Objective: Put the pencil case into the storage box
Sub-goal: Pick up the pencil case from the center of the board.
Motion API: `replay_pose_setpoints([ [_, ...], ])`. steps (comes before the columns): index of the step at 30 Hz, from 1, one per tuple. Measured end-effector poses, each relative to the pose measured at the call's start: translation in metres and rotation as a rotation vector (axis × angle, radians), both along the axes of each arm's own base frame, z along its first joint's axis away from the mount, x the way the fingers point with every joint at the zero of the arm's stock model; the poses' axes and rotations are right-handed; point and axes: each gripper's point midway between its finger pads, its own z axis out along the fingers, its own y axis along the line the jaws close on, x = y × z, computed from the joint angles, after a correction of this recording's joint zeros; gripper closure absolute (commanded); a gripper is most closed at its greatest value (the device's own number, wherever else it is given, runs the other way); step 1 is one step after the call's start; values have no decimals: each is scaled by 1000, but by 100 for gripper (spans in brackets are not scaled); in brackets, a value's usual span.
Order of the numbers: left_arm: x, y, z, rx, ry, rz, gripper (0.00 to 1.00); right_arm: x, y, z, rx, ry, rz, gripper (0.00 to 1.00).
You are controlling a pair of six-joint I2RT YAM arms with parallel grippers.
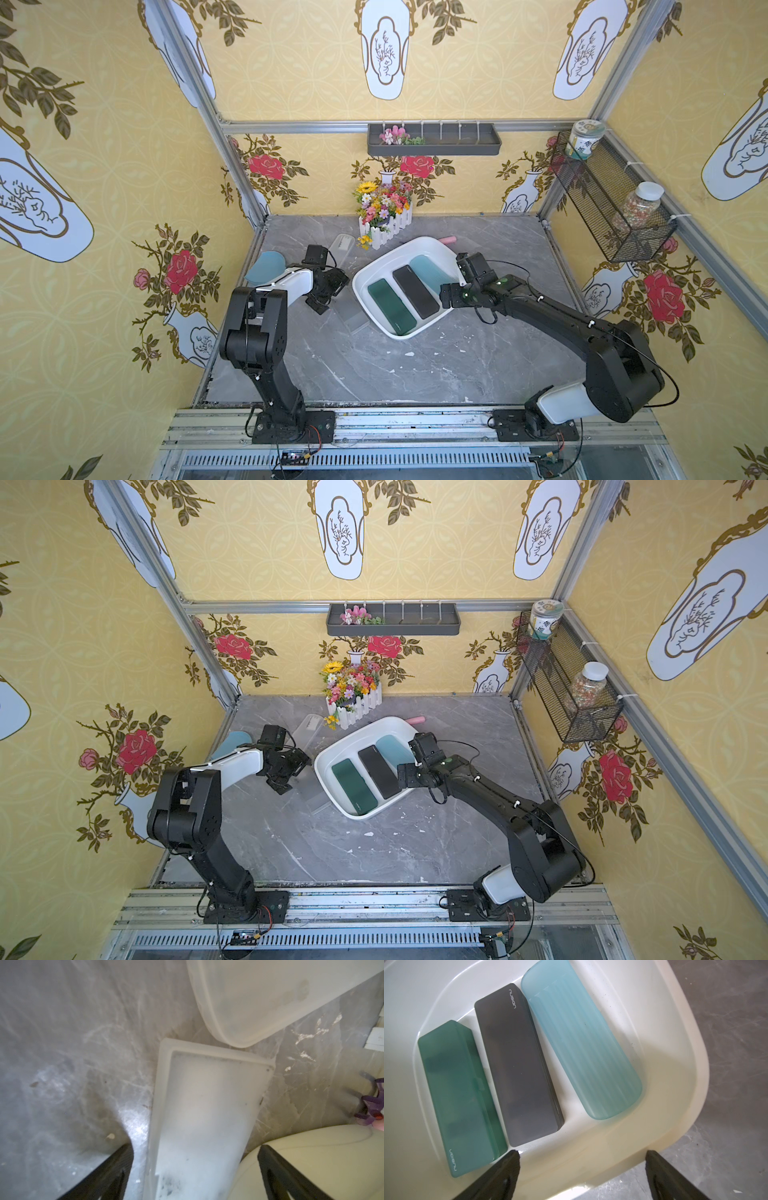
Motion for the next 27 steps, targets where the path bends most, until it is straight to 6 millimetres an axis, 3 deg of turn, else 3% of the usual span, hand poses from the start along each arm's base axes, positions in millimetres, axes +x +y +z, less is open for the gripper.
replay_pose_setpoints([
  [10,2,2,-2,32,93,-52,1,-8,1,-1,33,4,-1,3],
  [15,0,4,-4,49,145,-85,11,-10,1,4,52,-16,-2,3],
  [27,-7,9,-3,71,203,-140,11,-16,-2,13,84,-31,0,3],
])
